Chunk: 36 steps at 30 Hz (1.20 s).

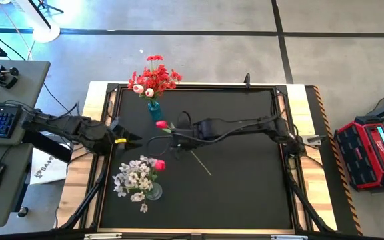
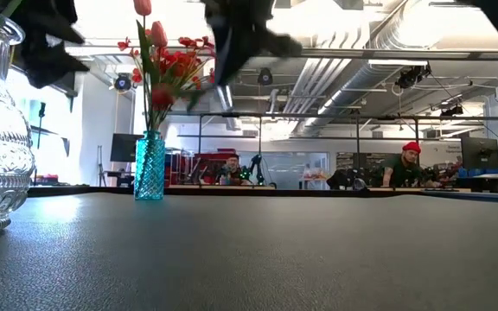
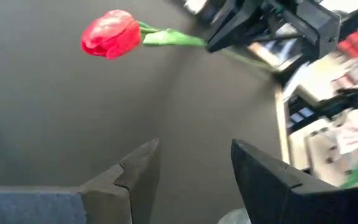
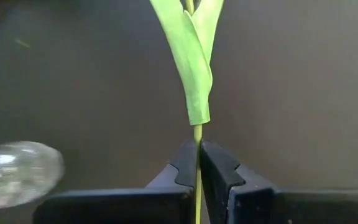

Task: Sort flowers into vase by color
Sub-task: Put the red flower into the transparent vase

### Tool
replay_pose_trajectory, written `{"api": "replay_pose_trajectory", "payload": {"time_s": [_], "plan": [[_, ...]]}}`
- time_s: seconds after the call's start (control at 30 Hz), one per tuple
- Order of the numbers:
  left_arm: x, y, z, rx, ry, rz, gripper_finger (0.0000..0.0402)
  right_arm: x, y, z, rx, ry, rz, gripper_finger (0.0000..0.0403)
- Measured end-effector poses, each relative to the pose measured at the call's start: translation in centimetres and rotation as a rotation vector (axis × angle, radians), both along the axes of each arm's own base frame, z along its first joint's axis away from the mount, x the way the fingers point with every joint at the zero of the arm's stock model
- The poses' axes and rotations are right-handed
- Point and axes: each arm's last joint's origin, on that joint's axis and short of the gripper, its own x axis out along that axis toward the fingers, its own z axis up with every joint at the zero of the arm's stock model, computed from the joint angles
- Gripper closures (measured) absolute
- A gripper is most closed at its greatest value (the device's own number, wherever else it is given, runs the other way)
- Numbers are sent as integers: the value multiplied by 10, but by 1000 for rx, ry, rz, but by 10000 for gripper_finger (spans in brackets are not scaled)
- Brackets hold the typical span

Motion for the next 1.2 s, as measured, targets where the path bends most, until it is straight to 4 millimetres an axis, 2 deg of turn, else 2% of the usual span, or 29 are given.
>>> {"api": "replay_pose_trajectory", "payload": {"time_s": [0.17, 0.37, 0.57, 0.77, 1.03, 1.2], "plan": [[2, -1, 15, 54, -164, -68, 218, -7, 13, 33, -41, -152, 85, 403], [5, -5, 33, 144, -359, -204, 218, -1, 22, 51, -84, -307, 175, 403], [7, -5, 43, 252, -459, -199, 218, 9, 9, 60, -184, -417, 169, 403], [7, -3, 46, 274, -477, -127, 218, 21, 7, 78, -283, -587, 353, 403], [8, -3, 62, 389, -630, -122, 219, 26, -4, 83, -182, -676, 524, 403], [15, -7, 64, 460, -668, -193, 240, 29, -8, 91, -129, -777, 600, 403]]}}
